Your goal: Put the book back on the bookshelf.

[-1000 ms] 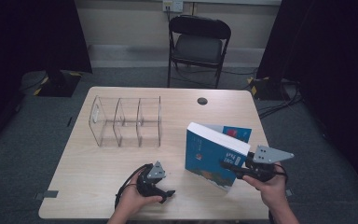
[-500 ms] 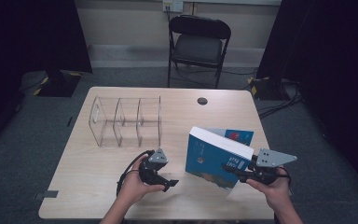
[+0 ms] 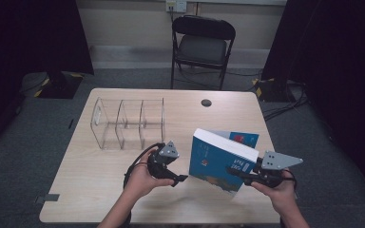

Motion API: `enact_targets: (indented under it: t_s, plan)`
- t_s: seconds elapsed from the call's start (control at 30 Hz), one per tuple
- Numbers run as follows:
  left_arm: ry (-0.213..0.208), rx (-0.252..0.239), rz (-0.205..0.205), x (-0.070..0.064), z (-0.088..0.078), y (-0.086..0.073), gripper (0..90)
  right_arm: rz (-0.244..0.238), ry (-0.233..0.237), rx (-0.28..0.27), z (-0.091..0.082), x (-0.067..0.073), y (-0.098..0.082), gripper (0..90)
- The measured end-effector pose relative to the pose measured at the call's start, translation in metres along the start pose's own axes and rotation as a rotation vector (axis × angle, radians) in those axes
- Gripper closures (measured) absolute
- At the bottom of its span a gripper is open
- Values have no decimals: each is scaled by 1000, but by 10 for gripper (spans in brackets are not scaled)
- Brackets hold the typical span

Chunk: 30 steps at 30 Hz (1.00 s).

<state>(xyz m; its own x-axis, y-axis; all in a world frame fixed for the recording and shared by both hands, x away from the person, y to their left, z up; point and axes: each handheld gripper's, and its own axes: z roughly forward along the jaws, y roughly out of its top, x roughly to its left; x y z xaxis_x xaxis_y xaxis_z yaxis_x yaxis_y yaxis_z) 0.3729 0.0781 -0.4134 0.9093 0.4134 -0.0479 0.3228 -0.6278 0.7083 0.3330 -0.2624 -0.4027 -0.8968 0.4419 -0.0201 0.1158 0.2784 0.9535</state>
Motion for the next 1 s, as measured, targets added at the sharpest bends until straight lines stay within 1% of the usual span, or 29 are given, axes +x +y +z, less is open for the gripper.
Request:
enact_targets:
  t_s: [0.03, 0.07, 0.1, 0.13, 0.17, 0.2, 0.27, 0.3, 0.37, 0.43, 0.47, 0.53, 0.57, 0.6, 0.63, 0.67, 0.7, 0.8, 0.87, 0.9, 1.0]
  plan:
    - [3, 5, -2, 0, -1, 2, 189, 0, 3, -3, 0, 0, 0, 616]
    - [-2, 6, 6, 0, -2, 4, 189, 0, 4, -4, 0, -1, 0, 617]
    - [-3, -2, 2, 0, -2, 5, 190, 0, 4, -4, 0, -1, 0, 616]
    - [-9, 2, 6, 1, -4, 8, 190, 0, 5, -6, 0, -1, 0, 616]
    - [-9, 2, 6, 1, -4, 8, 191, 0, 5, -6, 0, -1, 0, 616]
    - [-2, 19, 17, 1, -5, 11, 191, 0, 4, -6, 0, -1, 0, 616]
    - [-10, 17, 24, 2, -5, 15, 195, -1, 7, -5, 0, -1, 0, 616]
    - [-10, 17, 24, 2, -5, 15, 194, -1, 7, -5, 0, -1, 0, 616]
    - [-7, 22, 33, 3, -7, 22, 195, -1, 9, -3, 0, -1, 0, 616]
    - [-4, 16, 31, 2, -8, 24, 195, -2, 8, -2, 0, -1, 0, 616]
    - [-17, 18, 44, 2, -9, 28, 195, -2, 9, -3, 0, -1, 0, 616]
    - [-11, 12, 40, 1, -9, 31, 195, -1, 9, -4, 0, -1, 0, 615]
    - [-15, 15, 45, 1, -10, 32, 195, -1, 9, -4, 0, -1, 0, 615]
    - [-18, 5, 43, 0, -10, 34, 195, -1, 9, -5, 0, -1, 0, 615]
    - [-21, 13, 52, 1, -11, 37, 195, -1, 9, -5, 0, -1, 0, 615]
    - [-21, 4, 50, 0, -12, 39, 195, -1, 9, -5, 0, -1, 0, 615]
    - [-15, 7, 55, 0, -13, 41, 195, -1, 10, -5, 0, -1, 0, 615]
    - [-22, -7, 60, 1, -14, 45, 195, -2, 10, -4, 0, -1, 0, 615]
    - [-27, -7, 66, 1, -15, 48, 194, -3, 11, -5, 0, -1, 0, 615]
    - [-26, -8, 69, 0, -16, 52, 195, 1, 8, -4, 0, -1, 0, 615]
    - [-24, -4, 76, 0, -16, 56, 194, 0, 8, -3, 0, -2, 0, 614]
